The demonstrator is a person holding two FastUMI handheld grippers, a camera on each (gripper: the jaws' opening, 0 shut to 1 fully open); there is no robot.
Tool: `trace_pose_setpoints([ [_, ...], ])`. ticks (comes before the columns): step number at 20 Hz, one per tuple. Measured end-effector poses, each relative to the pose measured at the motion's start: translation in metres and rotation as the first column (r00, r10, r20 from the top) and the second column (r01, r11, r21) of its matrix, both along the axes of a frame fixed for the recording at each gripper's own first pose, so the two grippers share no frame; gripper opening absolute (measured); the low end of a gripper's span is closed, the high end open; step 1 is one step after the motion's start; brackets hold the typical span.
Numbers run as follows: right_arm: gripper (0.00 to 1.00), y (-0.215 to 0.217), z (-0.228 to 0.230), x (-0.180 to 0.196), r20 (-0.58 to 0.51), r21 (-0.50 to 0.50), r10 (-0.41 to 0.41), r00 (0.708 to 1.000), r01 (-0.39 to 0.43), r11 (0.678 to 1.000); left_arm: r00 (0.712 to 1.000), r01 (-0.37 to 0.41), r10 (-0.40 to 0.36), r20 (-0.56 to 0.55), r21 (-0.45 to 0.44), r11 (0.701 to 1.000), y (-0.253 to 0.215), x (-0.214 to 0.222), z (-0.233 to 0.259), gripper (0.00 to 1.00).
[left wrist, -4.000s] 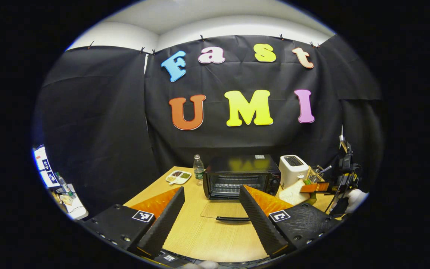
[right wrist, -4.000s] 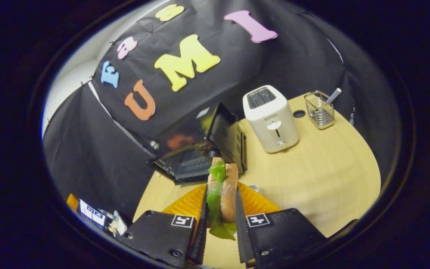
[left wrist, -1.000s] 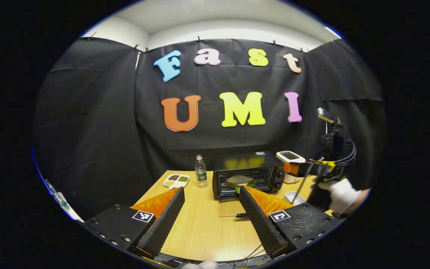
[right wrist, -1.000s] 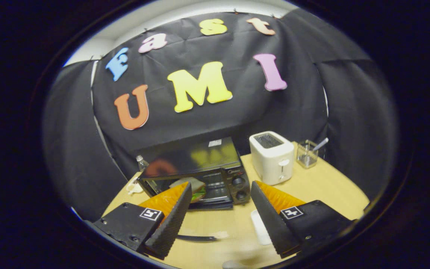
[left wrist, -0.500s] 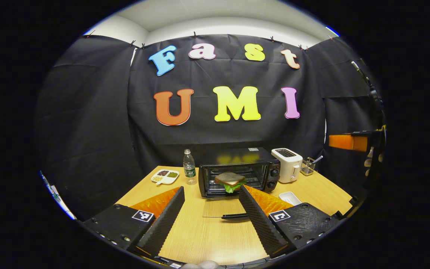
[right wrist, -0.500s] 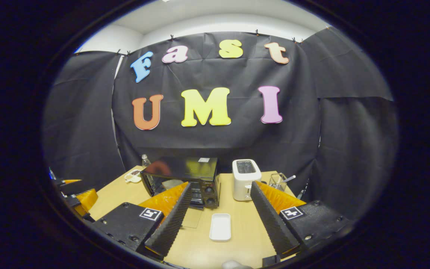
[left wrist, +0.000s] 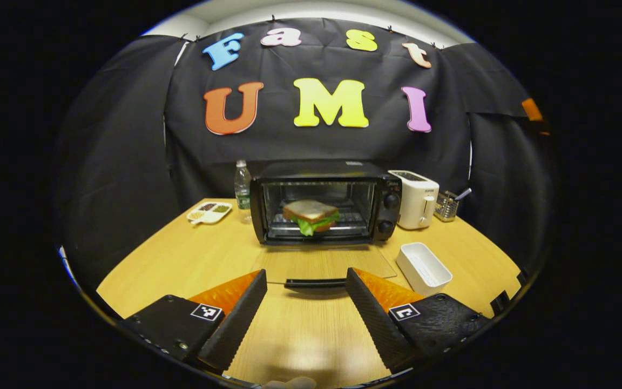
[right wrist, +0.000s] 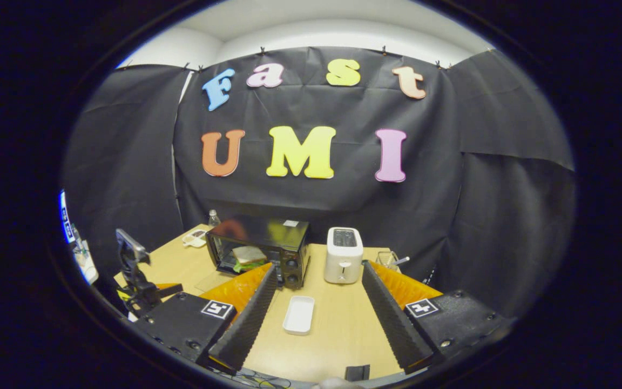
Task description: Open the electric oven with the left hand, put the food in, and close the electric oven.
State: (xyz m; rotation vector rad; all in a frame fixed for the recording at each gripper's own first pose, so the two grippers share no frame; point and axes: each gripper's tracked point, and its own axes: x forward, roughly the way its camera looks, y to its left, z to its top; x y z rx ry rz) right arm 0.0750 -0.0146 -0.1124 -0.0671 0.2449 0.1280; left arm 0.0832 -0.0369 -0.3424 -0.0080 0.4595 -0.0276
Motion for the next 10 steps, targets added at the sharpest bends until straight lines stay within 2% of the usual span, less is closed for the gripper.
trace_pose_setpoints([
  [1, 0.91, -0.004, -0.002, 0.000, -0.006, -0.013, -0.001, 1.000, 0.001, 1.000, 1.000, 0.011, -0.011, -0.015, 0.004, 1.000, -0.007, 0.004, -0.015, 0.97],
  [2, 0.91, -0.008, -0.003, -0.001, -0.010, -0.021, -0.005, 1.000, 0.005, 1.000, 0.999, 0.020, -0.019, -0.033, 0.010, 1.000, -0.013, 0.008, -0.029, 0.97],
  [3, 1.00, -0.010, -0.006, 0.001, -0.020, -0.026, -0.009, 1.000, 0.008, 1.000, 0.999, 0.029, -0.028, -0.046, 0.007, 1.000, -0.019, 0.013, -0.041, 0.96],
  [4, 0.91, -0.013, -0.009, 0.001, -0.032, -0.032, -0.011, 0.999, 0.010, 0.999, 0.998, 0.031, -0.031, -0.063, 0.000, 1.000, -0.024, 0.016, -0.053, 0.96],
  [5, 1.00, -0.016, -0.014, 0.003, -0.043, -0.039, -0.016, 0.999, 0.014, 0.999, 0.997, 0.031, -0.031, -0.071, 0.001, 1.000, -0.027, 0.022, -0.061, 0.97],
  [10, 1.00, -0.020, -0.028, 0.012, -0.081, -0.056, -0.022, 0.996, 0.017, 0.998, 0.992, 0.011, -0.013, -0.124, -0.013, 1.000, -0.032, 0.041, -0.096, 0.96],
])
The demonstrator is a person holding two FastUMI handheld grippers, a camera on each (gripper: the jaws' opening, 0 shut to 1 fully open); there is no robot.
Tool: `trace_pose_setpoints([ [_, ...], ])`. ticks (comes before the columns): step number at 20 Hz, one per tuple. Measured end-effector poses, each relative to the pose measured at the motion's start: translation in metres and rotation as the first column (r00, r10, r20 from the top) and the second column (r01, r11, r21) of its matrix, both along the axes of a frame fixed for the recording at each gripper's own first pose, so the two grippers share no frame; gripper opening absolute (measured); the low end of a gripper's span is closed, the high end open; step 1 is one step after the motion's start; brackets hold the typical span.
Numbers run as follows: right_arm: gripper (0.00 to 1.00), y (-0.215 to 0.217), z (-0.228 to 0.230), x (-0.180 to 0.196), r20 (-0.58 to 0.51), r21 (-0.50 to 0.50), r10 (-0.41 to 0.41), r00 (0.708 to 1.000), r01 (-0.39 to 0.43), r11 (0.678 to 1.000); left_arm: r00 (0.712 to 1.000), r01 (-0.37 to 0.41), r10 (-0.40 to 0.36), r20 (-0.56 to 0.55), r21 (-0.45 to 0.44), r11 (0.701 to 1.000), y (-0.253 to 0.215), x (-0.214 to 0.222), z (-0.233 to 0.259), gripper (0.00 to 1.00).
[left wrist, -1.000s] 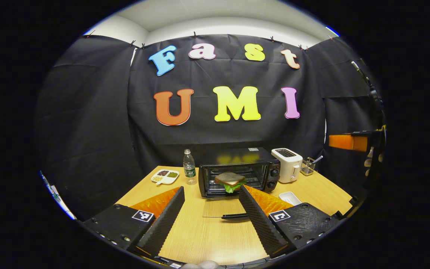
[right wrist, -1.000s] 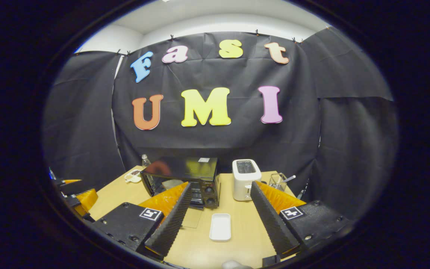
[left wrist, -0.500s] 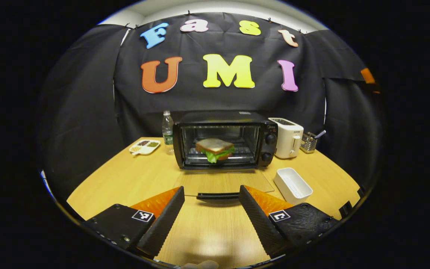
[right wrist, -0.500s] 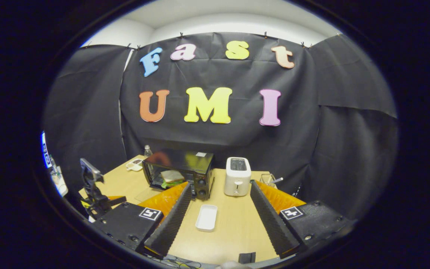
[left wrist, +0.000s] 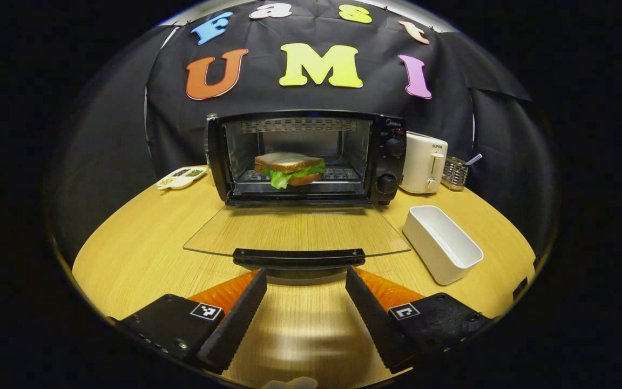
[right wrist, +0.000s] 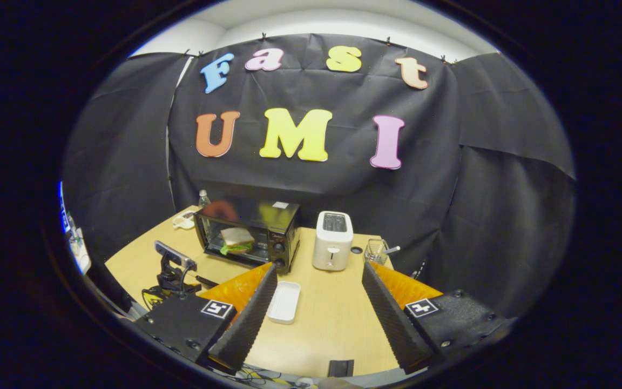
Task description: Open the electric oven with the left hand, put the food in, and close the electric oven.
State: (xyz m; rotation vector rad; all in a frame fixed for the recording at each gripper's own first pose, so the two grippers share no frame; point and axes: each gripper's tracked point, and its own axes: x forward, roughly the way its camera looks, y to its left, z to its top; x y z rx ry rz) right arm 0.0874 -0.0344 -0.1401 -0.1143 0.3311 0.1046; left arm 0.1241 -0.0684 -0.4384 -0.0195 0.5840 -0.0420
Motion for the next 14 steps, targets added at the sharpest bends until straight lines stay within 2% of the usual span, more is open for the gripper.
trace_pose_setpoints([
  [6, 1.00, 0.002, -0.009, 0.011, -0.026, 0.008, 0.000, 1.000, 0.000, 1.000, 0.998, -0.029, 0.029, -0.050, -0.008, 1.000, 0.007, 0.002, -0.018, 0.97],
  [14, 1.00, 0.007, -0.016, 0.019, -0.043, -0.005, 0.019, 0.999, -0.019, 1.000, 0.999, 0.001, -0.001, -0.054, 0.011, 1.000, 0.002, 0.005, -0.020, 0.96],
])
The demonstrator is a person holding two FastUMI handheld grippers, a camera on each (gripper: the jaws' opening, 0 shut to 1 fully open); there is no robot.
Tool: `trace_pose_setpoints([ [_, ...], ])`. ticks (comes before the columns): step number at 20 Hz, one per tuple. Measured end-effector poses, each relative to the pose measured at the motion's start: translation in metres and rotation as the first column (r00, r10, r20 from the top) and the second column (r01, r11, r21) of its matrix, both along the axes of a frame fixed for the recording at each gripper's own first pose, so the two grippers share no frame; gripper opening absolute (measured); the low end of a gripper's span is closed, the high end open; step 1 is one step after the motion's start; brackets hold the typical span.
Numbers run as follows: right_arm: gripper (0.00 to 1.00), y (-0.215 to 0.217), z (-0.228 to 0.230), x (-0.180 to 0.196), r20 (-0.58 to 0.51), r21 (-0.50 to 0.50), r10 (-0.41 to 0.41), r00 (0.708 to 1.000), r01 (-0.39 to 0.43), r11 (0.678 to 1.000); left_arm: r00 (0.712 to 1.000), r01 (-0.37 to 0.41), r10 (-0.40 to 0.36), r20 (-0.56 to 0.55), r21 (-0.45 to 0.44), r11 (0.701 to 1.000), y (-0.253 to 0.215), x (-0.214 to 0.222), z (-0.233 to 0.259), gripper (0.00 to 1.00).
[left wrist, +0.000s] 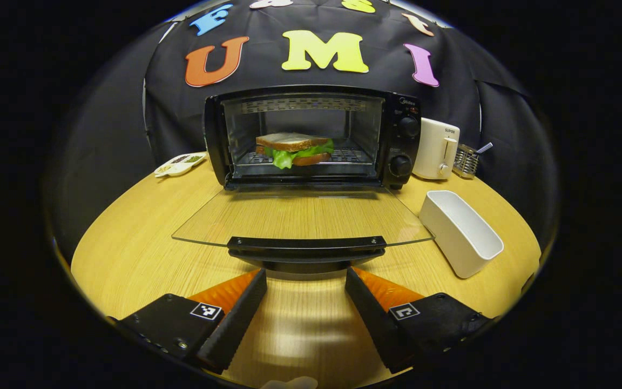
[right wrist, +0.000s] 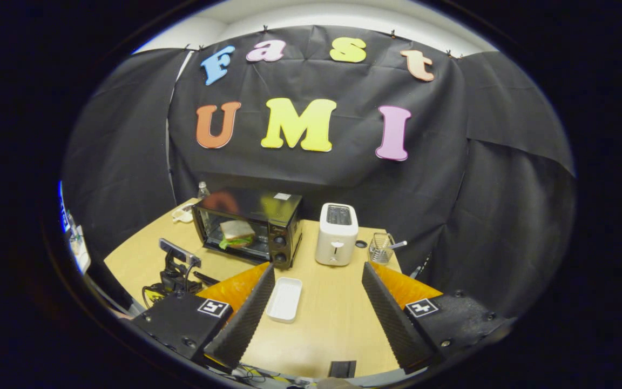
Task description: Open the electric oven with the left hand, put the food in, and close the electric oven.
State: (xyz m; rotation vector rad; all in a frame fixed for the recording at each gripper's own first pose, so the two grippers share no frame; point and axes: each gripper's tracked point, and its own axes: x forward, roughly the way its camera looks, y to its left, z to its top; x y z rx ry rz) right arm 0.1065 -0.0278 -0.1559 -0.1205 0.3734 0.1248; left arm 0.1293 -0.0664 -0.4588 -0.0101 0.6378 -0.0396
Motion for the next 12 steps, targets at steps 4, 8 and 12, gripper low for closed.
trace_pose_setpoints([
  [4, 1.00, -0.002, 0.000, 0.002, -0.001, 0.014, 0.000, 1.000, 0.000, 1.000, 1.000, 0.010, -0.010, 0.005, 0.004, 1.000, 0.000, 0.002, 0.007, 0.96],
  [8, 1.00, -0.006, 0.000, 0.006, -0.003, 0.036, -0.013, 1.000, 0.014, 0.999, 1.000, 0.010, -0.010, 0.017, -0.001, 1.000, -0.001, 0.005, 0.020, 0.96],
  [12, 1.00, -0.008, 0.001, 0.006, -0.005, 0.059, -0.025, 1.000, 0.025, 0.998, 0.999, 0.006, -0.006, 0.031, -0.005, 1.000, 0.003, 0.008, 0.038, 0.96],
])
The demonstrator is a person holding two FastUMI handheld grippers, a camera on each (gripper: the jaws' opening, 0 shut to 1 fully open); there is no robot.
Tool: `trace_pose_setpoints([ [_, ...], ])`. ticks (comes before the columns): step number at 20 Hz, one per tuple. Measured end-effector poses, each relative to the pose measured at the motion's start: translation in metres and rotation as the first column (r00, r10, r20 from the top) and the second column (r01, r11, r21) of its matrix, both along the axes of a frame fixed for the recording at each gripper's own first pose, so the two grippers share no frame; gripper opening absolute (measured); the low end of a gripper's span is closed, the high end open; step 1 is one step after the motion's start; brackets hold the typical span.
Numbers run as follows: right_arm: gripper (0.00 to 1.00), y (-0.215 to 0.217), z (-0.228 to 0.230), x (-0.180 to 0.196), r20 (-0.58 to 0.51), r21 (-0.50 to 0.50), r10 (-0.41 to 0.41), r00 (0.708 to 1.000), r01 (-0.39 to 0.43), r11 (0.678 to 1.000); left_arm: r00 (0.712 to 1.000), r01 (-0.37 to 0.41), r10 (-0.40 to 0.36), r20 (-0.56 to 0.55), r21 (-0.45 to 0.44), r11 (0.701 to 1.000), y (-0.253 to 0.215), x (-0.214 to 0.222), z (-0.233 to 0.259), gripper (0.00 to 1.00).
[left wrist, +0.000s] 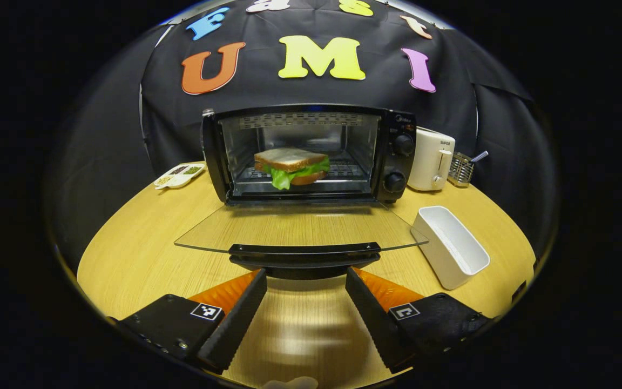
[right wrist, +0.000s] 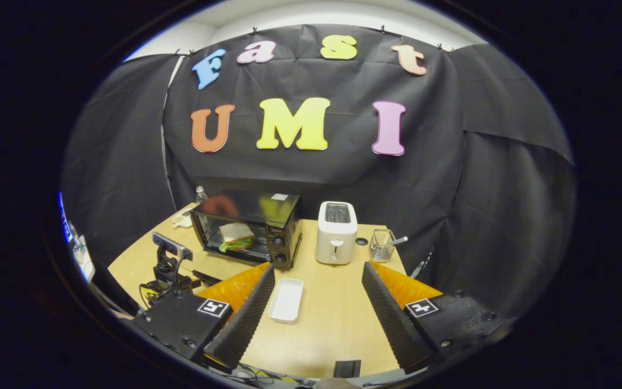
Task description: Open the electric oven with the left hand, put the food in, and close the electric oven.
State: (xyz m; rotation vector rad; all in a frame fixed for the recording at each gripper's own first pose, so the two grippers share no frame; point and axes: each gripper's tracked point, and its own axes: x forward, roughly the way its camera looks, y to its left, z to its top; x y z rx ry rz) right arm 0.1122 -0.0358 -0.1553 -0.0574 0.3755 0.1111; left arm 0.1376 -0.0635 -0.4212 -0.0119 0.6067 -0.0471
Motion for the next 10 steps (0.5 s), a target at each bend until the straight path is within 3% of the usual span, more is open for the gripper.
trace_pose_setpoints([
  [10, 1.00, -0.009, 0.002, 0.007, 0.016, 0.062, -0.032, 0.999, 0.031, 0.998, 0.996, 0.008, -0.011, 0.087, 0.032, 0.999, 0.002, 0.040, 0.064, 0.97],
])
